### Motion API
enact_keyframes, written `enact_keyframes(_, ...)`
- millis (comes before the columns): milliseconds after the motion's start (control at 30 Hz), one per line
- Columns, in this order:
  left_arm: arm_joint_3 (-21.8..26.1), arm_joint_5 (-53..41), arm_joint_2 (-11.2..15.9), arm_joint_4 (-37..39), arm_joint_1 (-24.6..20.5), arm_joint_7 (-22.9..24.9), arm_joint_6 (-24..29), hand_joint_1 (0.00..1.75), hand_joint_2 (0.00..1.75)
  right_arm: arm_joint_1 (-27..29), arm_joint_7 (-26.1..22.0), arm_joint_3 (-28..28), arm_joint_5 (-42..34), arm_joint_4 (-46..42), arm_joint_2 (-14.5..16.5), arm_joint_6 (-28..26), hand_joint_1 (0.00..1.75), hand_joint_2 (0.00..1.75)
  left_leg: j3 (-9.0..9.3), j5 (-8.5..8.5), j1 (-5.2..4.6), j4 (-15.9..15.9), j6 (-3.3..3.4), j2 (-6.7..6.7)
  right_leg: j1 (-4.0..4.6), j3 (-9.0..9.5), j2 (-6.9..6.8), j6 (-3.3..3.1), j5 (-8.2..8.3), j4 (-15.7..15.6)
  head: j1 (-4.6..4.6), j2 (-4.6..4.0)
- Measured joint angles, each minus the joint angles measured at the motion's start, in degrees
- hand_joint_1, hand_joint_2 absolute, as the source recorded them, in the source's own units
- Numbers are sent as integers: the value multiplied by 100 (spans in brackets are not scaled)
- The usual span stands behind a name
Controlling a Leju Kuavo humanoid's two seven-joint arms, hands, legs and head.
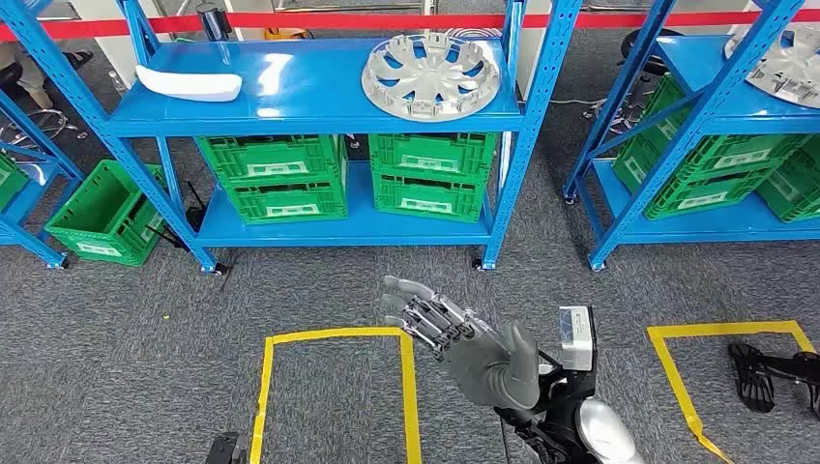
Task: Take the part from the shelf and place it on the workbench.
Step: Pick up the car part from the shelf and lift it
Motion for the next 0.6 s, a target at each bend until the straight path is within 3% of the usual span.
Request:
enact_keyframes(133, 17, 21, 30, 0, 3, -44, -8, 0, 0, -4, -21, -12, 45, -56, -25, -5, 0, 0, -32, -8, 8, 29, -72, 1, 27, -12, 20, -152, 31, 23, -9, 0)
enact_keyframes(200, 34, 41, 33, -1, 2, -63, 8, 0, 0, -8, -37, -19, 48, -95, -38, -5, 0, 0, -98, -113, 38, 158, -125, 2, 6, -7, 24, -207, 49, 11, -10, 0)
enact_keyframes(233, 45, 45, 37, -1, 1, -67, 26, 0, 0, -10, -44, -20, 48, -113, -41, -5, 0, 0, -199, -253, 51, 378, -156, 2, -7, -4, 24, -229, 53, 5, -10, 0)
enact_keyframes(300, 64, 49, 45, -2, 2, -70, 83, 0, 0, -8, -66, -20, 54, -133, -48, -2, 0, 0, -532, -624, 64, 1112, -208, 3, 10, -8, 24, -260, 47, 6, -12, 0)
enact_keyframes(367, 90, 52, 50, -2, 10, -70, 139, 0, 0, -1, -96, -20, 63, -135, -58, 3, 0, 0, -788, -771, 69, 1649, -218, 3, 31, -8, 25, -274, 38, 7, -12, 0)
enact_keyframes(400, 103, 52, 52, -2, 13, -70, 156, 0, 0, 1, -108, -20, 66, -135, -64, 5, 0, 0, -773, -680, 68, 1607, -204, 3, 41, -1, 29, -277, 34, 7, -11, 0)
enact_keyframes(433, 114, 52, 56, -2, 15, -70, 164, 0, 0, 2, -120, -20, 67, -136, -68, 6, 0, 0, -652, -501, 65, 1349, -174, 2, 50, 9, 35, -278, 31, 7, -12, 0)
enact_keyframes(500, 126, 52, 80, -2, 14, -70, 168, 0, 0, 2, -134, -20, 68, -140, -74, 9, 0, 0, -270, -153, 42, 562, -81, 3, 71, 24, 48, -278, 28, 3, -9, 0)
enact_keyframes(533, 131, 52, 94, -3, 11, -72, 170, 0, 0, 2, -139, -20, 68, -143, -77, 11, 0, 0, -133, -79, 22, 274, -38, 5, 81, 18, 51, -272, 27, 1, -10, 0)
enact_keyframes(600, 139, 52, 120, -4, 11, -74, 176, 0, 0, 11, -144, -19, 70, -150, -83, 15, 0, 0, -49, -100, -17, 76, 13, 11, 91, -2, 51, -237, 34, -15, -9, 0)
